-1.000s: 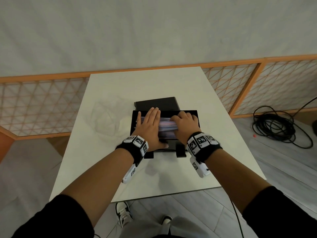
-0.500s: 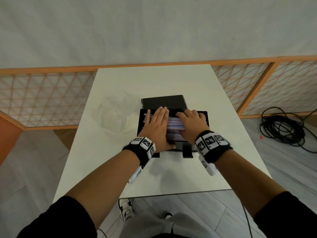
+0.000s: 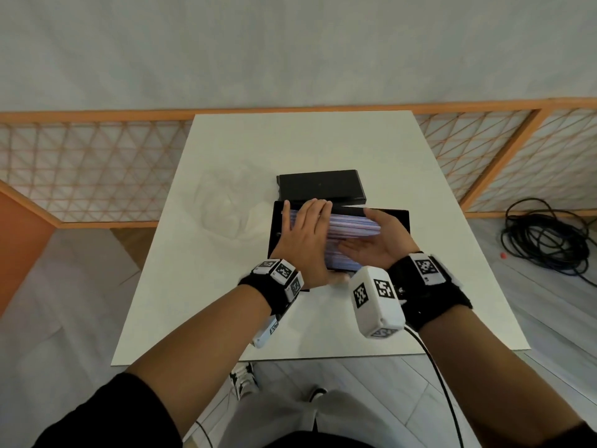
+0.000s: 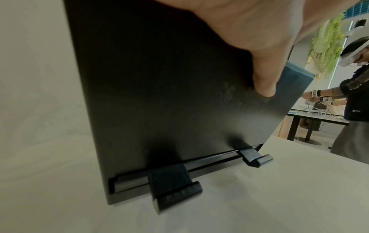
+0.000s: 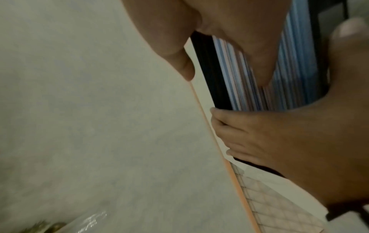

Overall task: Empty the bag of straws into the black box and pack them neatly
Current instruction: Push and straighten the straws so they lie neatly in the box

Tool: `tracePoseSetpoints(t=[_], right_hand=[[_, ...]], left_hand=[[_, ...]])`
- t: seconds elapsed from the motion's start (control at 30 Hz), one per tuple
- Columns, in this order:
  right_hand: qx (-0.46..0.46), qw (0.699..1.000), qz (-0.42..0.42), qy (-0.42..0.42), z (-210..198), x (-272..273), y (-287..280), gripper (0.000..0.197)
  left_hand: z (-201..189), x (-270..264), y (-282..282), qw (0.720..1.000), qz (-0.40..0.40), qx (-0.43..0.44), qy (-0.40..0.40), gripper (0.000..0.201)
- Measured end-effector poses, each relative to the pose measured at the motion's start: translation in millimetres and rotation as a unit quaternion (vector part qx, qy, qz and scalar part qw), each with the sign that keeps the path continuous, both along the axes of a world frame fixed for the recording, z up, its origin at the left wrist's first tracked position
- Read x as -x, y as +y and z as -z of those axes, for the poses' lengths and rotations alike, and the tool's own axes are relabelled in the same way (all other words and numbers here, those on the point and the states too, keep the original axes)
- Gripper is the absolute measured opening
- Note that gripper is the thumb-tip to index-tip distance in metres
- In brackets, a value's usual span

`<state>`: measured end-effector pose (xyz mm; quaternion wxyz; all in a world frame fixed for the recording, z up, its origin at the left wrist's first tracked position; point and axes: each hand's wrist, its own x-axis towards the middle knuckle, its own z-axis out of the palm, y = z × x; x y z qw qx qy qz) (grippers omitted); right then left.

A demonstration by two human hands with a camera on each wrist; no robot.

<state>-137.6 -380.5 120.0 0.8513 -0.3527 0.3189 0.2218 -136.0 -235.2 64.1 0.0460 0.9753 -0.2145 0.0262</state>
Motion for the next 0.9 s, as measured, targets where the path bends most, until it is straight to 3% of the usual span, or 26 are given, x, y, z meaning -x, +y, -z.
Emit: tracePoseSetpoints(t=[0.1, 0.2, 0.3, 0.4, 0.7, 0.9], right_hand=[[-0.018, 0.997, 0.058, 0.036, -3.0, -3.9, 10.9, 0.054], [-0.001, 0.997, 0.059, 0.048, -13.3, -4.9, 25.7, 0.060], [0.044, 0.994, 0.085, 0.055, -16.9, -12.2, 35.8, 0.067], [0.057, 0.993, 0.095, 0.049, -17.8, -16.6, 39.8, 0.068], [0.093, 0.992, 0.060, 0.067, -28.9, -16.9, 39.0, 0.064], [0.065, 0.991, 0.101, 0.057, -25.3, -17.5, 35.6, 0.061]], left_hand=[[-2.8, -1.4, -0.5, 1.000, 0.005, 0.000, 0.000, 0.105], [-3.7, -3.6, 1.4, 0.999, 0.006, -0.038, 0.019, 0.093], [-6.4, -10.2, 3.1, 0.998, 0.008, -0.049, 0.032, 0.092], [4.3, -15.6, 5.9, 0.999, 0.014, -0.042, 0.008, 0.087], [8.4, -18.9, 4.7, 0.998, 0.029, 0.002, -0.062, 0.081], [7.3, -22.0, 4.9, 0.998, 0.033, -0.019, -0.042, 0.094]])
